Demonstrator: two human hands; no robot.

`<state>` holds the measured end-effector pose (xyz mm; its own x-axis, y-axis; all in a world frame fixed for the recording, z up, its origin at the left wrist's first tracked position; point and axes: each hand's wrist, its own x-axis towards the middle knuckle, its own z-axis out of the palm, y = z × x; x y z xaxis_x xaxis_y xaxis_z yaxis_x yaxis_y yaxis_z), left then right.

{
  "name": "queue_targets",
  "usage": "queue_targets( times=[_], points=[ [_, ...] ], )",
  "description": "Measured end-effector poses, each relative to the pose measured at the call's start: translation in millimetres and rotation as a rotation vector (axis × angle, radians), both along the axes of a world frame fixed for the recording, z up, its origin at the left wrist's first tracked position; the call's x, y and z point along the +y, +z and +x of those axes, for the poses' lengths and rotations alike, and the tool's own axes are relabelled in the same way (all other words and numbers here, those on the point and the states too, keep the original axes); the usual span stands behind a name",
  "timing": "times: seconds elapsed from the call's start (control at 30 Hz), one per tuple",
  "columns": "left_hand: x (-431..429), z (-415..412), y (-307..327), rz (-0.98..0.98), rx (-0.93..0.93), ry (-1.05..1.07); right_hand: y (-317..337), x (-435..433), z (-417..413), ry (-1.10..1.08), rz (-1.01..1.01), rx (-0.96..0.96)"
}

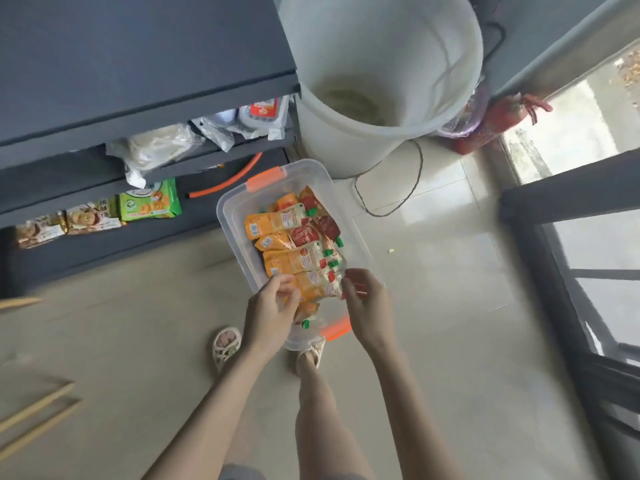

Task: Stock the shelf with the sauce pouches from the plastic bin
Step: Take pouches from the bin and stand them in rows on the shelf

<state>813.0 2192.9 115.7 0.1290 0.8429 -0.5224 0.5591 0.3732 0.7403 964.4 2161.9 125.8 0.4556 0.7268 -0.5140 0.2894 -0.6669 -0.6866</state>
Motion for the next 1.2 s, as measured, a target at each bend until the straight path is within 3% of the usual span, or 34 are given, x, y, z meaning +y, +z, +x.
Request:
queue_targets(
  times=[0.37, 0.6, 0.77, 0.97, 1.2],
  points=[
    [32, 39, -183, -0.148, 0.214, -0.05, -183, 16, 28, 0.027, -0.239, 0.144],
    [59, 41, -273, -0.008, 0.415, -0.29, -278, 19, 19, -0.111, -0.342, 0.133],
    [67, 41, -302, 0.045, 0.567, -0.384, -320, 26, 6, -0.218, -0.414, 0.089],
    [87, 35, -309, -0.027, 0.589, -0.429, -329, 32, 10, -0.363, -0.448, 0.22],
    [88, 34, -269, -0.006, 0.462, -0.428, -274, 34, 3, -0.462, -0.276, 0.447]
  ],
)
